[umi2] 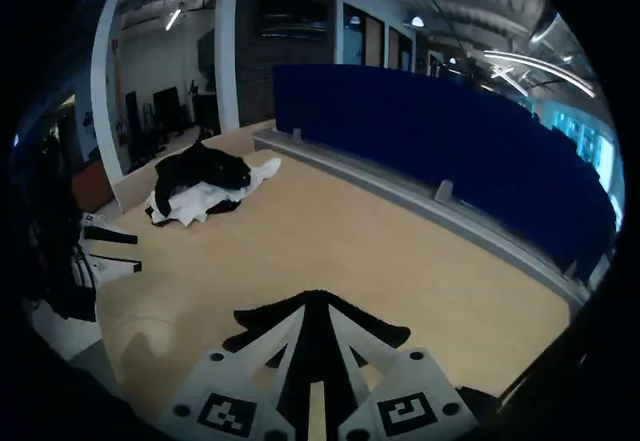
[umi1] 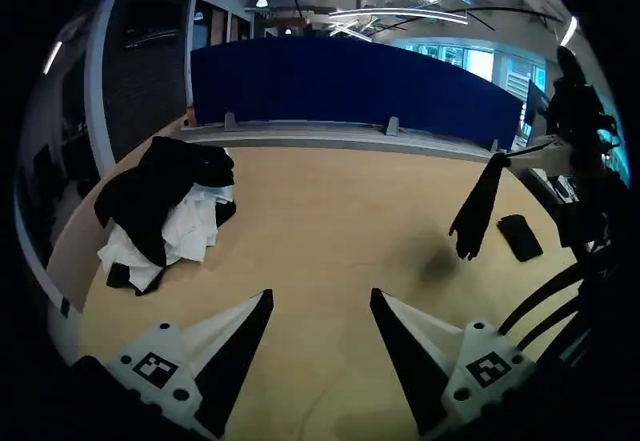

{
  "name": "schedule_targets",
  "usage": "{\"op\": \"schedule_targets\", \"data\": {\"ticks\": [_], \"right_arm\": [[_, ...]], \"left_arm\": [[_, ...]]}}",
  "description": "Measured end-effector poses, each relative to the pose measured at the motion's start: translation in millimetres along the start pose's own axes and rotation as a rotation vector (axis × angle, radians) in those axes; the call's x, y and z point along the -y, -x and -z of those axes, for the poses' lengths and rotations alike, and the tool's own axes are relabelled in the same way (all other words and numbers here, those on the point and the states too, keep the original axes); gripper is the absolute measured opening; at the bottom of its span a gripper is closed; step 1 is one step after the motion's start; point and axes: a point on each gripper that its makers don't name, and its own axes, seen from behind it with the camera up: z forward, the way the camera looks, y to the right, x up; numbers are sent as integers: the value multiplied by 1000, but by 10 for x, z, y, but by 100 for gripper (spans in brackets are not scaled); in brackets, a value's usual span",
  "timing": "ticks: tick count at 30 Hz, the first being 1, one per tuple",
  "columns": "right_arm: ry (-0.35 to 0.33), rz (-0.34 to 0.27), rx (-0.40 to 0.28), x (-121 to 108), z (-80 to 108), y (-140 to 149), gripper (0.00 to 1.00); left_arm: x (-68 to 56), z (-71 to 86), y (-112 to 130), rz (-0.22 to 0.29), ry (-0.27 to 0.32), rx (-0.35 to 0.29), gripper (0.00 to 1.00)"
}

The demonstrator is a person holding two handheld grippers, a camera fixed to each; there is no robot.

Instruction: Fold towel

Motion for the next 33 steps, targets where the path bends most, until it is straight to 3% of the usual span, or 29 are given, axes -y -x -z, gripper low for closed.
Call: {"op": "schedule_targets", "data": {"ticks": [15,33], "right_arm": [[43,-50,-25,-280,218,-53,6],[195,-70,23,-1396,696,166,6]], "left_arm": [[-14,70,-36,-11,8,-5,90],[-53,17,-54,-30,15,2,90]]}}
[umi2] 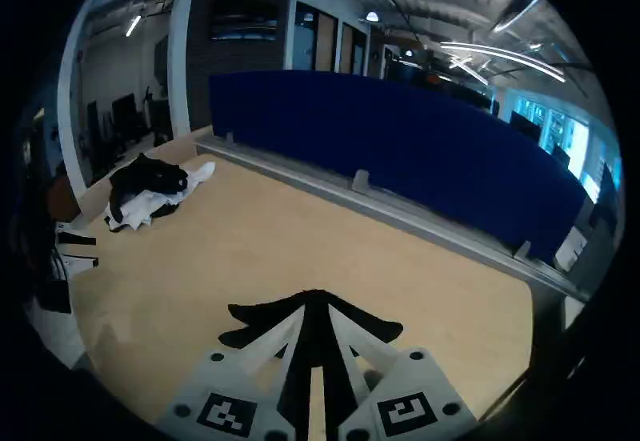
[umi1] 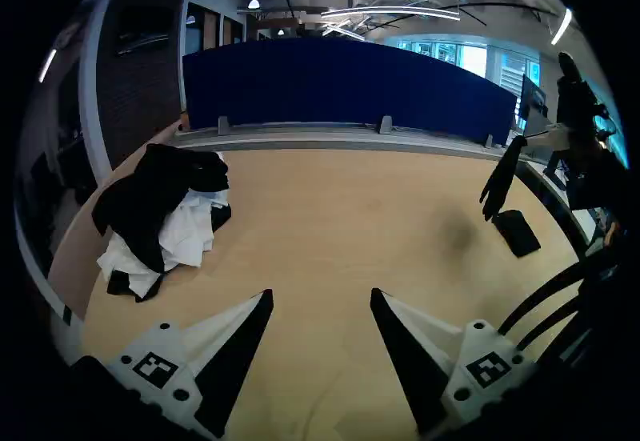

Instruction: Fold towel

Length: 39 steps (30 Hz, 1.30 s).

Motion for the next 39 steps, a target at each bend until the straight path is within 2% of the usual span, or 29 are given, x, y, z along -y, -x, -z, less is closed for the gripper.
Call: {"op": "schedule_targets", "data": {"ticks": [11,20,26,31,39], "right_arm": [[77,19,49,-633,58,133,6],[121,-25,77,-1079,-49,260,6],[129,-44,86,-1199,-113,309,6],[131,-56,104,-1227,-119,422,6],[139,-100,128,-1206,68,761,6]], "left_arm": [[10,-9,-6,-4,-2,4,90],[24,-27,31,-14,-9,15,90],[31,-36,29,-13,-17,19,90],[-10,-39,9,-15,-17,18,90],[-84,-54,0,-22,-12,20,90]]}}
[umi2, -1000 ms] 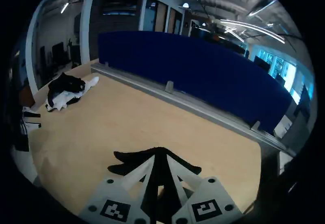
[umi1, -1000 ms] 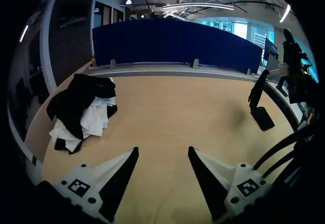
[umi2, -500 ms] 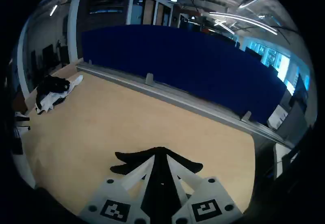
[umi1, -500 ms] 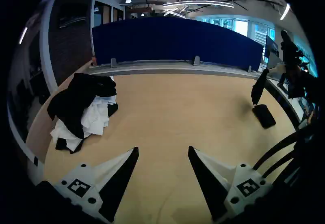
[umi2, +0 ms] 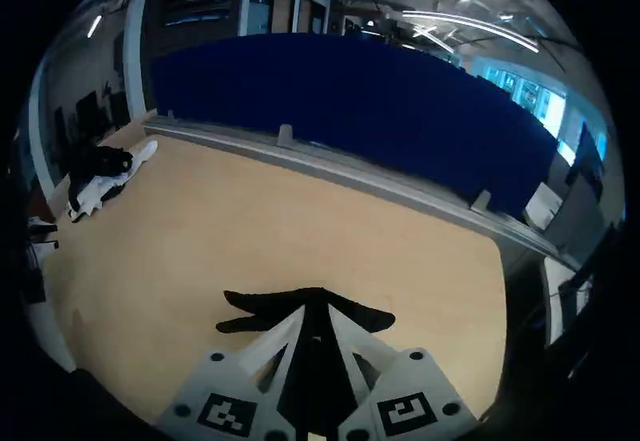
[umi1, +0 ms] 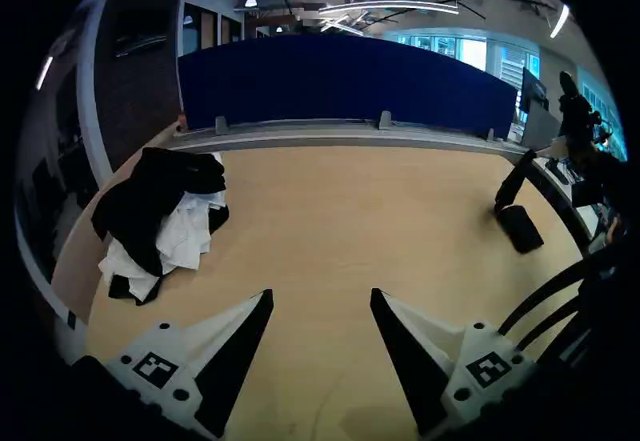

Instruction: Fold towel

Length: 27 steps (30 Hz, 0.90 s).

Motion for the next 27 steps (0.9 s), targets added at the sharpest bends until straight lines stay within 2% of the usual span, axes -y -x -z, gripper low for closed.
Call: {"op": "schedule_targets", "data": {"ticks": [7,14,23,27], "right_arm": [[36,-63,38,-131,189,489,6],[81,-138,112,-245,313,1139,6],[132,-236,256,-310,273,2028,6],[153,-284,292,-322,227,2266,6]], "left_arm": [[-56,-20,-18,-10,8,3,90],[-112,-33,-21,-16,13,7,90],[-170,-10,-38,-27,14,8,90],[-177,-1,-35,-29,13,9,90]]}}
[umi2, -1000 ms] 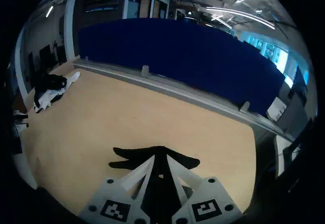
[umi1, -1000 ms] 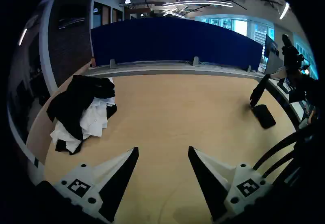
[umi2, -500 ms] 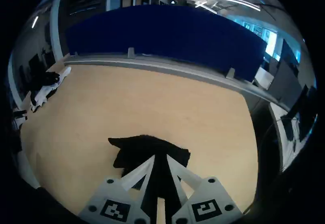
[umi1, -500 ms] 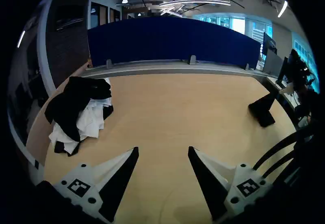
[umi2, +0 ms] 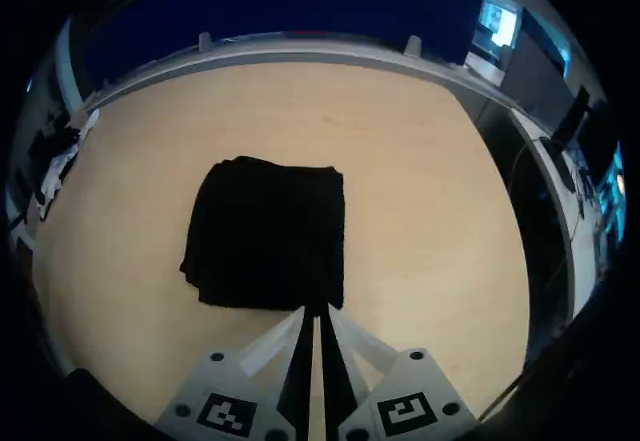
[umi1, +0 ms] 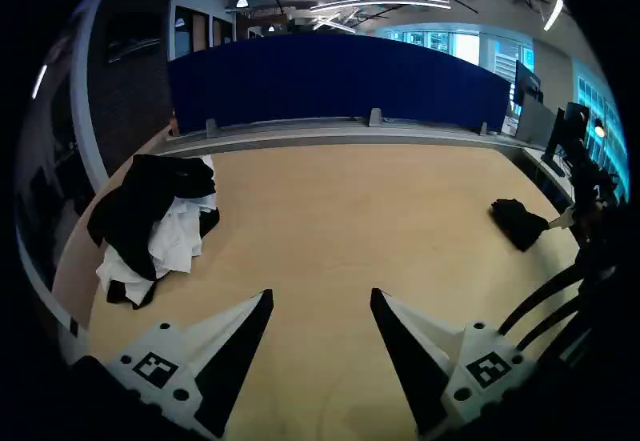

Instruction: Fold towel

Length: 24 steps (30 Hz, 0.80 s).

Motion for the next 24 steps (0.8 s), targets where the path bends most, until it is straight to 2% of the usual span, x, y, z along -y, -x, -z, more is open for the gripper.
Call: {"op": "schedule_targets", "data": {"ticks": [5,17,19,24], "right_arm": [[-10,-26,21,42,-75,116,6],[-5,-7,13,93,-52,74,6],[-2,-11,19,80,-59,87,11],[0,-15,19,73,-41,118,30]], "left_arm": [[-7,-1,11,-6,-2,3,90],[-65,-23,-41,-13,7,-2,90],[-67,-25,-39,-14,7,-1,90],[-67,-29,-32,-14,7,-1,90]]}}
